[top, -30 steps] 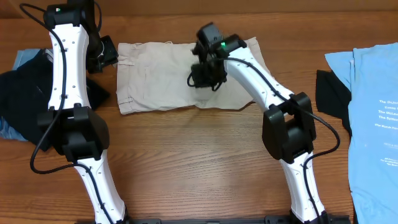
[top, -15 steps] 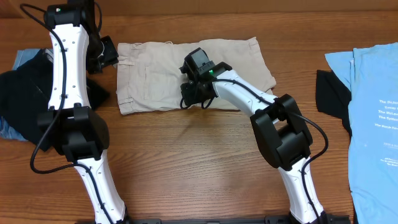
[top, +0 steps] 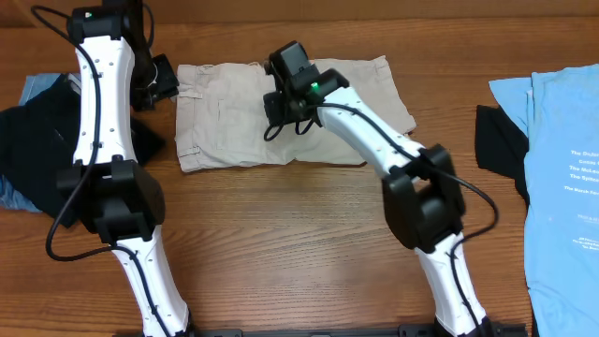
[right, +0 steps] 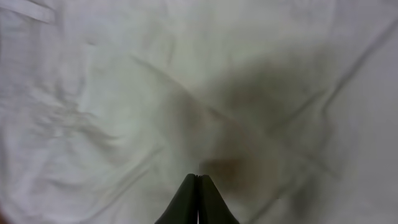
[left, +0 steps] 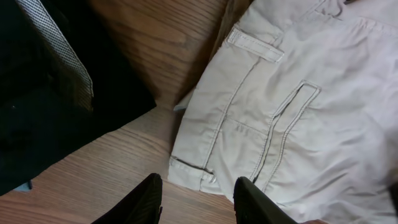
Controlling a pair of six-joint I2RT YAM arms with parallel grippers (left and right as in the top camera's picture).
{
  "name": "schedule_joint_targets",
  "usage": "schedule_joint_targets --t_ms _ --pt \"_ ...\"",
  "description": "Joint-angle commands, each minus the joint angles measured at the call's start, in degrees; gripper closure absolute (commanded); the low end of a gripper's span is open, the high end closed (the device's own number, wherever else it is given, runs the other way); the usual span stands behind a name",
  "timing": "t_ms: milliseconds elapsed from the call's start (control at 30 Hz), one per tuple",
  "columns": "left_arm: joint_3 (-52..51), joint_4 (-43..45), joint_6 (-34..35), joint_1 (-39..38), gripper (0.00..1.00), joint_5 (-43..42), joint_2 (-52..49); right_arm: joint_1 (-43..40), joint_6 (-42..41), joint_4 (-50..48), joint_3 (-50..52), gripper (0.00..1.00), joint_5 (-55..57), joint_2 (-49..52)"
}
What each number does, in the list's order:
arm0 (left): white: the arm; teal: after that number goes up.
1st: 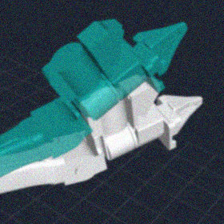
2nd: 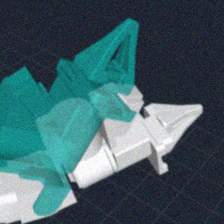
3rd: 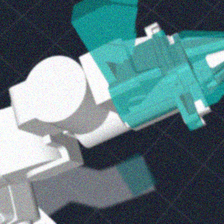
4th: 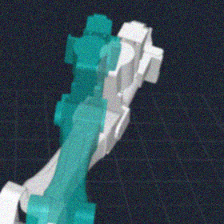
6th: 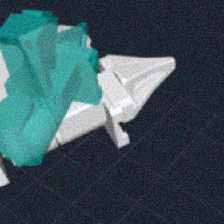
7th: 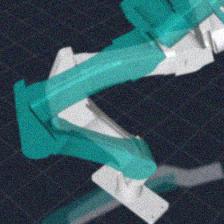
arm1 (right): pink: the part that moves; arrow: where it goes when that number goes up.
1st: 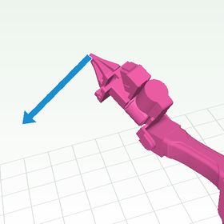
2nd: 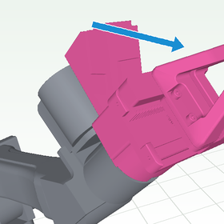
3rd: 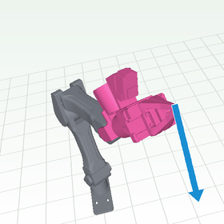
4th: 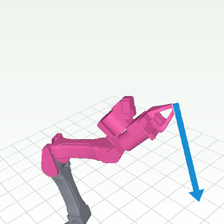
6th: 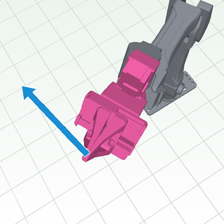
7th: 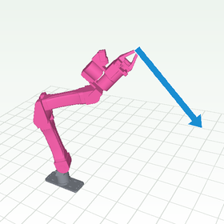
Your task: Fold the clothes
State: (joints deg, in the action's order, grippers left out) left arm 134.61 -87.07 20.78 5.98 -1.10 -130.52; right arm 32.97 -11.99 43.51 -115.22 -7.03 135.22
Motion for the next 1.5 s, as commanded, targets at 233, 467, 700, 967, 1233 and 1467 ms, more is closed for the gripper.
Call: schedule_joint_targets --t_ms 233,467,700,967,1233,1467 --pt "-0.3 -0.1 -0.7 -0.9 0.6 -0.4 -0.4 -1.8 0.0 2.8 -8.4 0.96 1.0 1.8" --pt "-0.3 0.0 -0.6 -0.9 0.59 -0.4 -0.4 -6.1 0.0 3.2 -12.6 0.96 1.0 2.0" --pt "-0.3 0.2 -0.6 -0.9 0.59 -0.4 -0.4 -4.6 0.0 2.5 -12.2 0.96 -2.7 11.0" --pt "-0.3 0.3 -0.6 -0.9 0.59 -0.4 -0.4 -3.8 0.3 7.3 -19.0 0.96 -2.7 14.4" --pt "-0.3 0.7 -0.6 -2.1 0.59 -0.4 -0.4 -4.9 1.5 7.8 -30.4 0.96 0.9 13.3" --pt "-0.4 1.8 -0.6 -3.6 0.58 -0.4 -0.4 -4.9 1.5 1.4 -30.2 0.96 2.1 20.0"
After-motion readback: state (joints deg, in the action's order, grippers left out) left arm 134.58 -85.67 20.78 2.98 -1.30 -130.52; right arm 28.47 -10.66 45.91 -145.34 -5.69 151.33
